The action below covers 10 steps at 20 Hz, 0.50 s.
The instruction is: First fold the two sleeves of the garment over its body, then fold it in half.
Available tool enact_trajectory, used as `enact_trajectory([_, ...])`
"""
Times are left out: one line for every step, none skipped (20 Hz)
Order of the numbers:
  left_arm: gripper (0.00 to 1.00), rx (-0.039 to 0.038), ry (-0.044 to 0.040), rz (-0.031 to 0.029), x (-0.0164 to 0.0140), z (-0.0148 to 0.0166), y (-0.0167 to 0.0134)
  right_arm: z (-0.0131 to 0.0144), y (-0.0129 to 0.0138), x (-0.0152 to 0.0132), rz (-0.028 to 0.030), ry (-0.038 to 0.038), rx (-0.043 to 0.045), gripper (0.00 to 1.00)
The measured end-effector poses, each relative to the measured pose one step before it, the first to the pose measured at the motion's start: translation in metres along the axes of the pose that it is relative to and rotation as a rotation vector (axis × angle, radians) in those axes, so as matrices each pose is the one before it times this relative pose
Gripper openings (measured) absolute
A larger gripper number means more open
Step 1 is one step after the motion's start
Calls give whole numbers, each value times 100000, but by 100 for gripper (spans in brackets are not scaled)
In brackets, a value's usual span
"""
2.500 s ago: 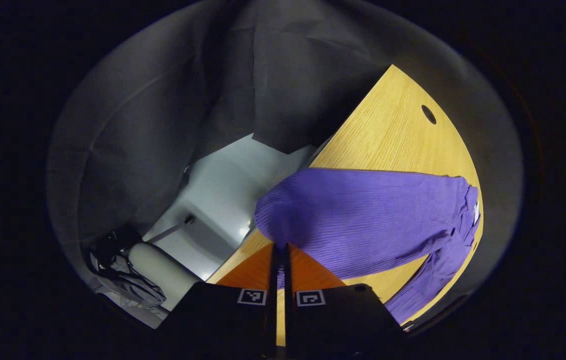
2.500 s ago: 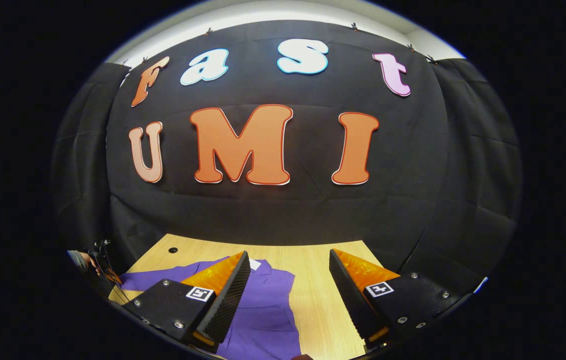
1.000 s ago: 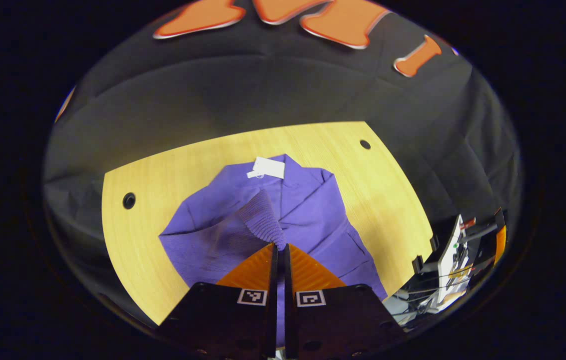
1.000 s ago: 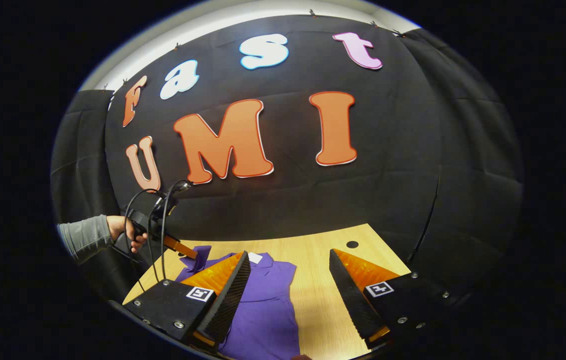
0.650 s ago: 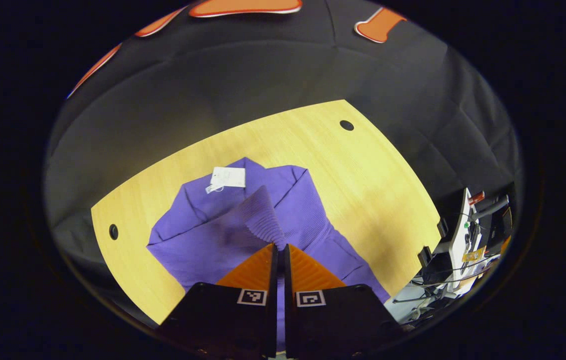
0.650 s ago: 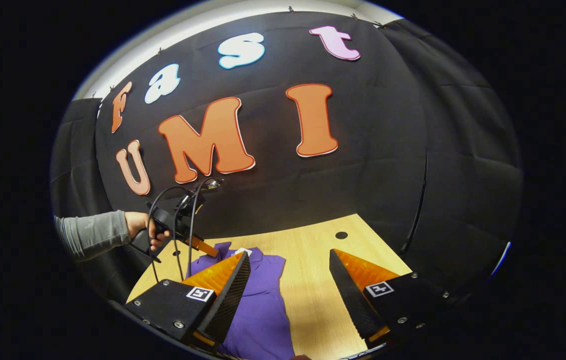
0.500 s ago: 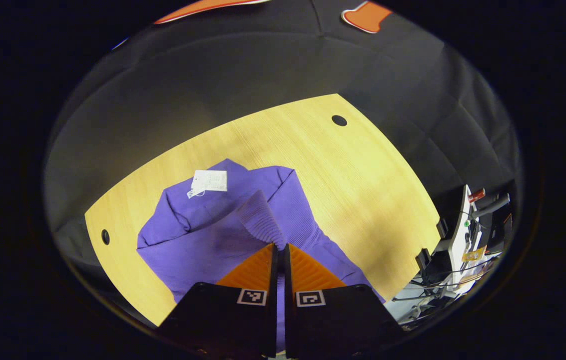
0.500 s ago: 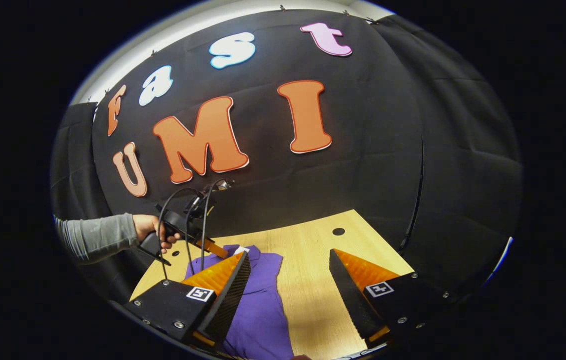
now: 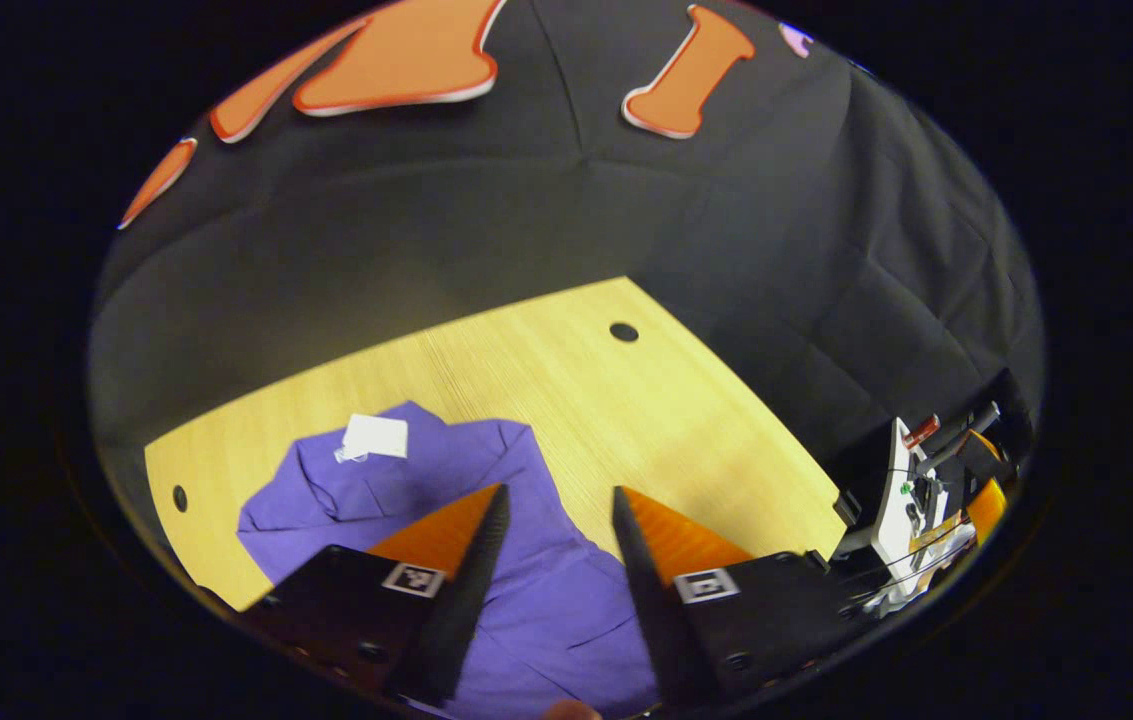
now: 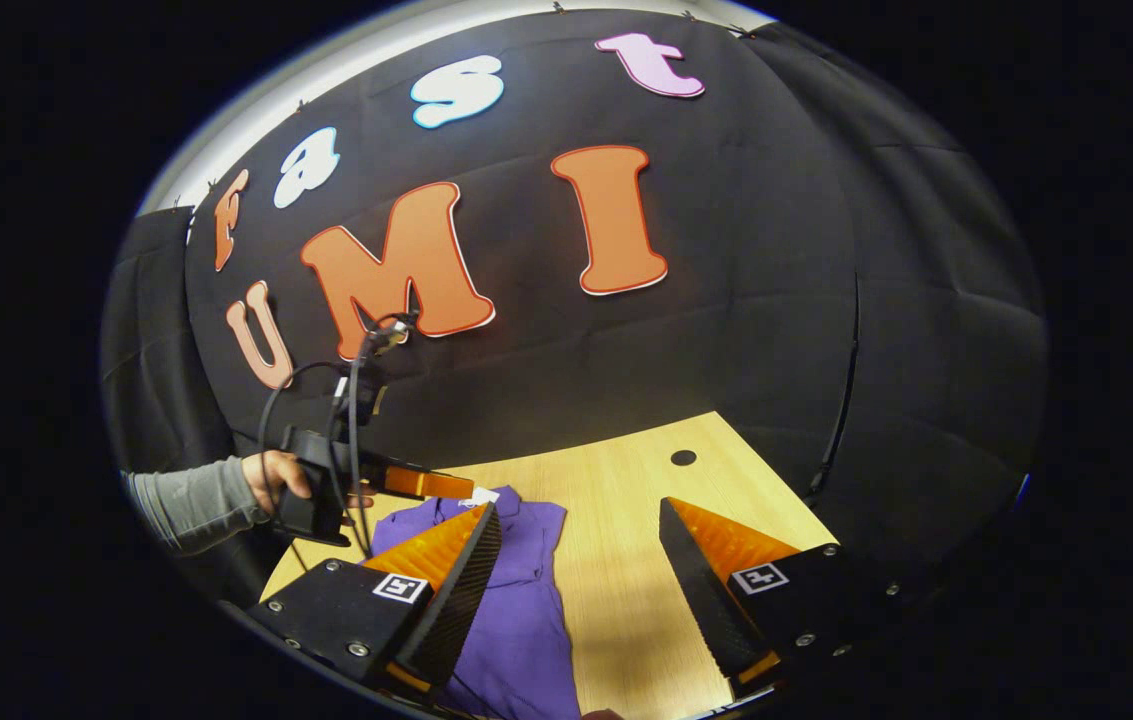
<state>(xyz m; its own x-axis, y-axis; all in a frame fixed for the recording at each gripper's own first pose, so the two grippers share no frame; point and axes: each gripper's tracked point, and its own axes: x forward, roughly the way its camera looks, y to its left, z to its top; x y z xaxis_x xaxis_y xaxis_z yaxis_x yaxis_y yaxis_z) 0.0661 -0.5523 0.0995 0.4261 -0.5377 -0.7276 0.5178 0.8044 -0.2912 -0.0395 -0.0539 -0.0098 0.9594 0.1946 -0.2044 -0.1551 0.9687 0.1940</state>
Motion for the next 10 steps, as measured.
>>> enact_trajectory([88,2084,-5190,4912,-2266,228,1328,-252,305,472,1644,472,-1214,94])
enact_trajectory([99,1496,-4160,4772,-1615,245,1231,72,279,374,488,-95,-1204,94])
enact_trajectory([98,1428,-5473,6245,-2316,327,1350,165,806,855,350,-434,-1130,94])
enact_trajectory([98,263,-3872,3484,-1540,574,687,191,703,534,465,-539,-1250,94])
enact_trajectory([98,-406,-3782,2995,-1565,255,861,265,458,297,517,-742,-1063,94])
enact_trajectory([98,-198,-3467,2705,-1633,370,561,287,621,121,369,-1126,-1423,94])
enact_trajectory([98,-447,-3078,2793,-1774,112,720,392,581,144,306,-1624,-1447,94])
enact_trajectory([98,-110,-3915,2356,-1477,328,791,328,597,-30,248,-1726,-1583,94])
enact_trajectory([98,222,-3788,2600,-1206,395,1131,273,643,-20,492,-1390,-1499,94])
enact_trajectory([97,665,-4123,2152,-1396,405,914,-66,834,-131,1054,-1072,-1547,94])
